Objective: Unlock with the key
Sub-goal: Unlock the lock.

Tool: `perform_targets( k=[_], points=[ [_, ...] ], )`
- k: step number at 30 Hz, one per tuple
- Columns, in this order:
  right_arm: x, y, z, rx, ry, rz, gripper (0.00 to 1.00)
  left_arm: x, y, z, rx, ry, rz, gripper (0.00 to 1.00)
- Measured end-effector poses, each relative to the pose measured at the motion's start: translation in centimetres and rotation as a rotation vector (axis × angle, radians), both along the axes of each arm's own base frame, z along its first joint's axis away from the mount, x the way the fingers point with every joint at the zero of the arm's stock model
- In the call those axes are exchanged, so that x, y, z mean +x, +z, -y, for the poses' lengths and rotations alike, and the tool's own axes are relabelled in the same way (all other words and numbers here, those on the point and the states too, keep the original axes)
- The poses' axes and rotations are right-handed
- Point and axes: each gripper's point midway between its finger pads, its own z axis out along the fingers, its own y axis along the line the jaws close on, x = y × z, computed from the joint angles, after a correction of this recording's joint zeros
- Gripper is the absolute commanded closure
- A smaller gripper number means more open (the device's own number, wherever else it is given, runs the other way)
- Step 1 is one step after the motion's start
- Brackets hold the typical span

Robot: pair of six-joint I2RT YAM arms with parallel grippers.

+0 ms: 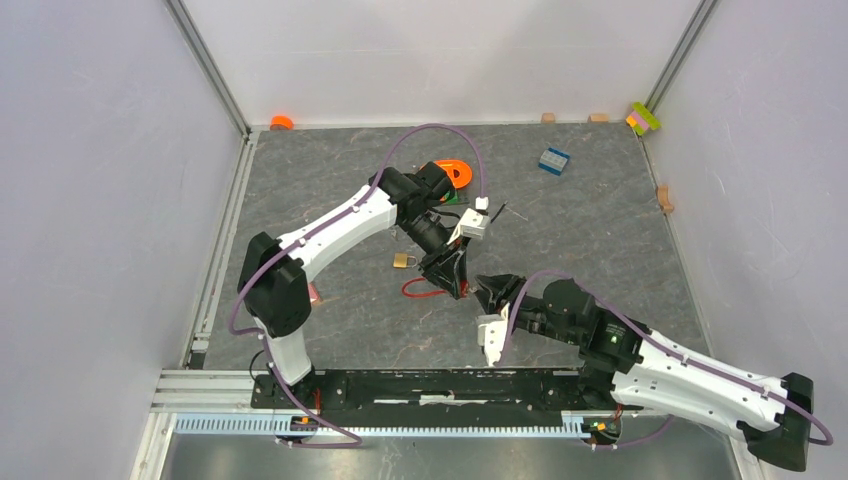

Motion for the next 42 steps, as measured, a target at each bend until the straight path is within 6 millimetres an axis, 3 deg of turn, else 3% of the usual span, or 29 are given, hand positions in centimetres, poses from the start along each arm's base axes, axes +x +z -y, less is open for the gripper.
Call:
perform_targets(
  k=[6,15,23,29,42],
  points=[
    [-0.1,-0.6,0.0,-0.019,0.008,-0.018,0.64,0.0,0.0,0.0,-0.001,0.000,0.001,0.98],
    [-0.2,-1.4,-0.2,-0.035,0.012,-0.045,0.80,0.1,-0.1,0.1,-0.004,0.000,0.004,0.98],
    [-0.2,-1.1,-0.5,-0.034,0.016,-0.047,0.86,0.0,-0.3,0.1,-0.002,-0.001,0.004,0.98],
    [-0.2,-1.3,-0.6,-0.048,0.017,-0.061,0.99,0.1,-0.4,0.0,0.007,0.002,0.009,0.98],
    [-0.1,-2.9,-1.0,-0.073,0.007,-0.128,1.00,0.1,-1.9,-0.2,0.083,0.050,-0.020,0.98]
  ],
)
